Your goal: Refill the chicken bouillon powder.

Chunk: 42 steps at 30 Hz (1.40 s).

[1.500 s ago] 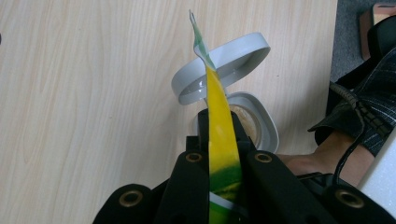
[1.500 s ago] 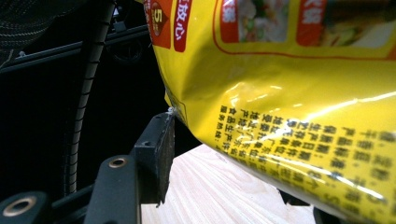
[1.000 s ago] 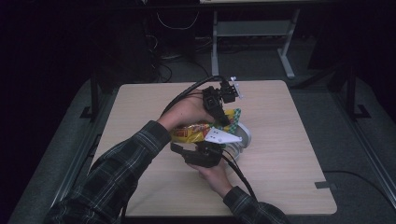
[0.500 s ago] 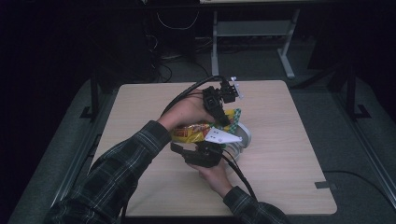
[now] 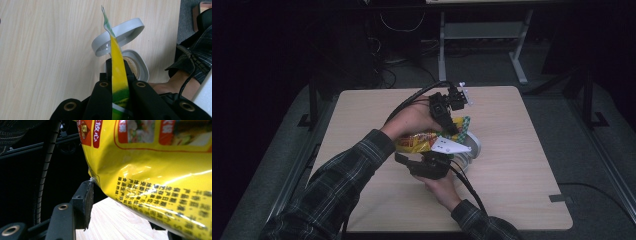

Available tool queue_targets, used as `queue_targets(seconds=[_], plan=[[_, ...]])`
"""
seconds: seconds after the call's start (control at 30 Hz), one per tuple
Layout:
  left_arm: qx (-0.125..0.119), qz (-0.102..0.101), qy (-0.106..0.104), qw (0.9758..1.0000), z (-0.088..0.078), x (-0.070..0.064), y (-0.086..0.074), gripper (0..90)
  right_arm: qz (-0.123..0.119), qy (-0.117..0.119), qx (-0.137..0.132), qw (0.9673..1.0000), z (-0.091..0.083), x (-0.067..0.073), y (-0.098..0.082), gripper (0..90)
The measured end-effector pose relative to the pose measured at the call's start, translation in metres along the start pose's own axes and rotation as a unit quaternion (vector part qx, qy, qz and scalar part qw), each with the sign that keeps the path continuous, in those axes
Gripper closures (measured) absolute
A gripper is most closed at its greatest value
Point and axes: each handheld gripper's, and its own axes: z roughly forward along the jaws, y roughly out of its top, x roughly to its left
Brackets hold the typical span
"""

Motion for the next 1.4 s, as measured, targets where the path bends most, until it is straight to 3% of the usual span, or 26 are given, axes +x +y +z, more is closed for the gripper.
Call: queue_targets(seconds=[0.83,1.4], plan=[[-0.018,-0.002,-0.005,0.9998,-0.007,-0.002,-0.009,89.9,-0.009,0.002,0.012,0.9999,0.001,0.003,-0.002,44.8],[-0.063,0.0,-0.01,0.998,-0.029,-0.009,-0.027,89.8,-0.02,0.0,0.026,0.9995,0.004,0.009,-0.004,45.4]])
